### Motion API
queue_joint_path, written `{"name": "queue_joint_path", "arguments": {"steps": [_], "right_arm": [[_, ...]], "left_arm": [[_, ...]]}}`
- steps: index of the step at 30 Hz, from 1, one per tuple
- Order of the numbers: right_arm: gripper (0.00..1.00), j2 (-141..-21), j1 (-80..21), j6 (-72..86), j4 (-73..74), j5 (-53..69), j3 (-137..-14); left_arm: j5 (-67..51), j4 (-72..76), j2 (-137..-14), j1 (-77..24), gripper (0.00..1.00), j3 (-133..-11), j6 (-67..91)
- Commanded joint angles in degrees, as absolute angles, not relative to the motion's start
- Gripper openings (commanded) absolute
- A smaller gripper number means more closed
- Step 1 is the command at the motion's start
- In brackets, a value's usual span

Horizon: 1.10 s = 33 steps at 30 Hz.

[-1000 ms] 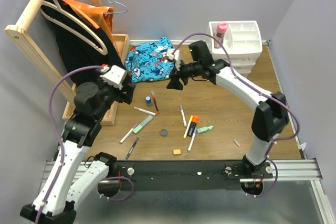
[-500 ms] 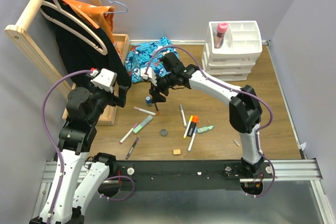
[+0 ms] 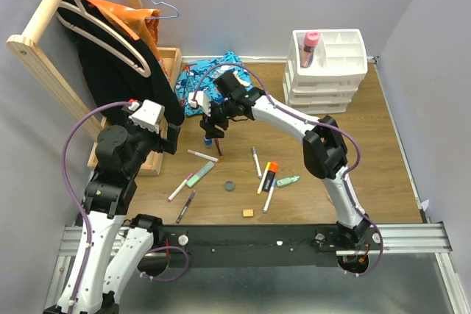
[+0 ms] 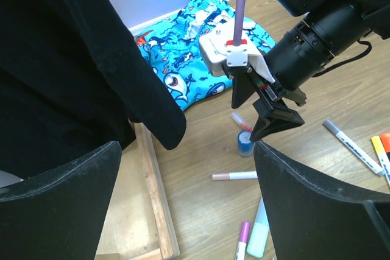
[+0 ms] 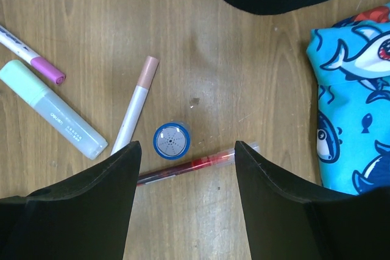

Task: Sort the stationery into containers
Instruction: Pick up the stationery from the center of the board.

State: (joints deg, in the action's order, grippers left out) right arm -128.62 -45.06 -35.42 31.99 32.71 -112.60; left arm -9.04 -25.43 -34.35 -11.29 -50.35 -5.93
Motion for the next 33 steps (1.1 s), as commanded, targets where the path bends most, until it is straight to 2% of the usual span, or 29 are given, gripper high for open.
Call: {"name": "queue_joint_path", "arguments": {"steps": [1,26,32,33], "right_arm": [[0.70,-130.87,-45.79,-35.33,35.41,32.43,-115.22],[0.69,-135.18,-47.37,-34.45,34.10,26.89,-116.81],[0.64,-135.09,-47.72,-34.10,33.66,27.42,-116.19],[0.61,-135.09,-47.81,-34.01,33.66,27.51,-116.02]], "left_arm": [[-10.20,-24.08,-34.28,-10.90,0.99,-49.75,-5.36],[-9.14,-23.03,-34.72,-10.46,0.99,-48.43,-4.75],[-9.23,-22.76,-34.72,-10.37,0.99,-47.90,-4.57],[-9.14,-22.68,-34.72,-10.37,0.99,-47.73,-4.48]]}}
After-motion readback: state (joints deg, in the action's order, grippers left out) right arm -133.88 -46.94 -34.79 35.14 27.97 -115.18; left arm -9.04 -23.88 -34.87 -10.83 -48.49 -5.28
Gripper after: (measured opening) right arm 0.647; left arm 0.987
